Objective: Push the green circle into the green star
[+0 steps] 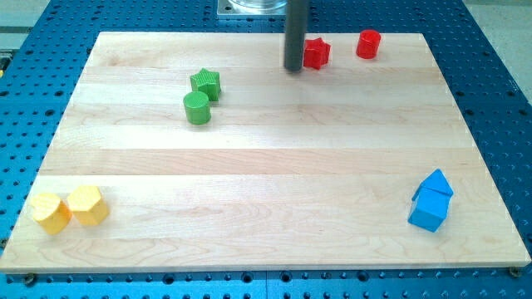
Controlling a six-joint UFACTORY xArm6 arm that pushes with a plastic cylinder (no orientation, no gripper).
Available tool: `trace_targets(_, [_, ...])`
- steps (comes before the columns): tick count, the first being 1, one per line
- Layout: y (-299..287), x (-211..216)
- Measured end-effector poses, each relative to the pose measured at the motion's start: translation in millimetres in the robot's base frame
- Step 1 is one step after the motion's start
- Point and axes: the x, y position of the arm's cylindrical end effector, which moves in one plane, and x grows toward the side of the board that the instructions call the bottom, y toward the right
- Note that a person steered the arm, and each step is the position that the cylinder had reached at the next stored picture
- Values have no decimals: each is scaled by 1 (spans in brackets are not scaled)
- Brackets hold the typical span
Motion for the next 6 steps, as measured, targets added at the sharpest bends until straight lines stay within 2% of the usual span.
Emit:
trace_targets(1, [58,-6])
trace_targets(2, [13,30])
trace_targets(3, [-65,118])
trace_targets(4, [-162,162])
trace_targets(5, [-188,155])
trace_targets(6, [-177,116])
